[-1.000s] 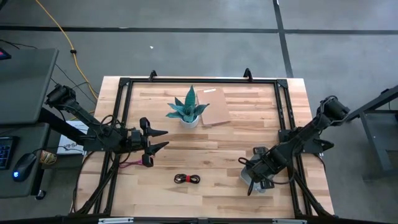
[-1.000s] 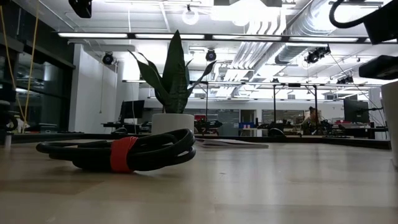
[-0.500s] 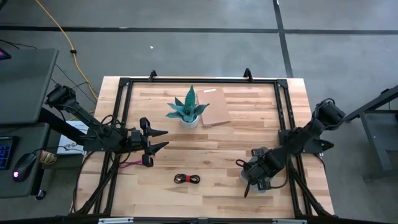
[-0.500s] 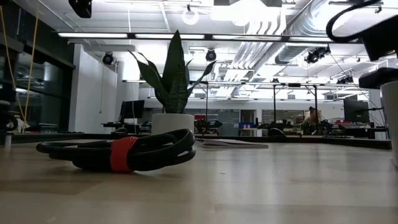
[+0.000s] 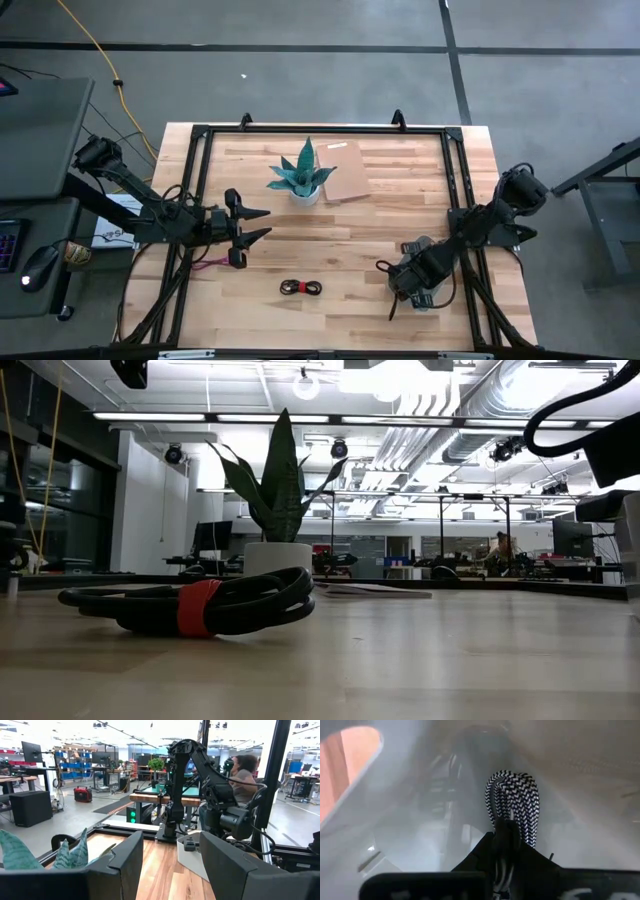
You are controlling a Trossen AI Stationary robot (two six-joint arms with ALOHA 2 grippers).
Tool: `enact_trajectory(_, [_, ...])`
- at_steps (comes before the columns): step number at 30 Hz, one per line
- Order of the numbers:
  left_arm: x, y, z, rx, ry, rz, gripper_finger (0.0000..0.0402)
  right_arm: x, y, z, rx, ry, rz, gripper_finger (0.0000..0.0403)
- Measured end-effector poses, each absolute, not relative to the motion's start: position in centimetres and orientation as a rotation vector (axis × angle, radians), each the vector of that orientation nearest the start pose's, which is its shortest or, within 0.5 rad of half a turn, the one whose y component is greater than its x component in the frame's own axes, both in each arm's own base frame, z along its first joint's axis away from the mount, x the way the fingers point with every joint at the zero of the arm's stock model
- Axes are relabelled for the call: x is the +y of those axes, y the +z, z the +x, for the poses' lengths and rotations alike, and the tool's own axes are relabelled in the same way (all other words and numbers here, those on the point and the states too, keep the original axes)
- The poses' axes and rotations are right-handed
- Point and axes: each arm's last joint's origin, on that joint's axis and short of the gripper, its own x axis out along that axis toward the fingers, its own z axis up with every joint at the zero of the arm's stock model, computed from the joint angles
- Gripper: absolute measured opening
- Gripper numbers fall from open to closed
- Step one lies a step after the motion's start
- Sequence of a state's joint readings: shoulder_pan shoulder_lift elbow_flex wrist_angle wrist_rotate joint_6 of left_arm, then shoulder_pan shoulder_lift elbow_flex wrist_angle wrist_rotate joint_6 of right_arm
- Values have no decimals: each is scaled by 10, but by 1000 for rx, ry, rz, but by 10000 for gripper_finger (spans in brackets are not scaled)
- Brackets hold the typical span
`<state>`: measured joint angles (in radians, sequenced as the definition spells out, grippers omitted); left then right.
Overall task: Pick and place USB-C Cables
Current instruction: Put the top black charger cable into the white bin
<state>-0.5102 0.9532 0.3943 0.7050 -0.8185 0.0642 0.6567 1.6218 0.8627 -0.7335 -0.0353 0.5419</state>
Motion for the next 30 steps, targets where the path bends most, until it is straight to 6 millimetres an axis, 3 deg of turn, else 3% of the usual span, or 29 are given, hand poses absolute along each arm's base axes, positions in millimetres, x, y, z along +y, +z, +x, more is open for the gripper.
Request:
enact_trajectory(14, [-76, 252, 179, -105, 311, -27, 177, 160, 145, 206, 1513, 144, -36, 59])
enact_trajectory(30, [-76, 252, 179, -105, 311, -27, 177, 160, 145, 206, 1517, 101, 10, 64])
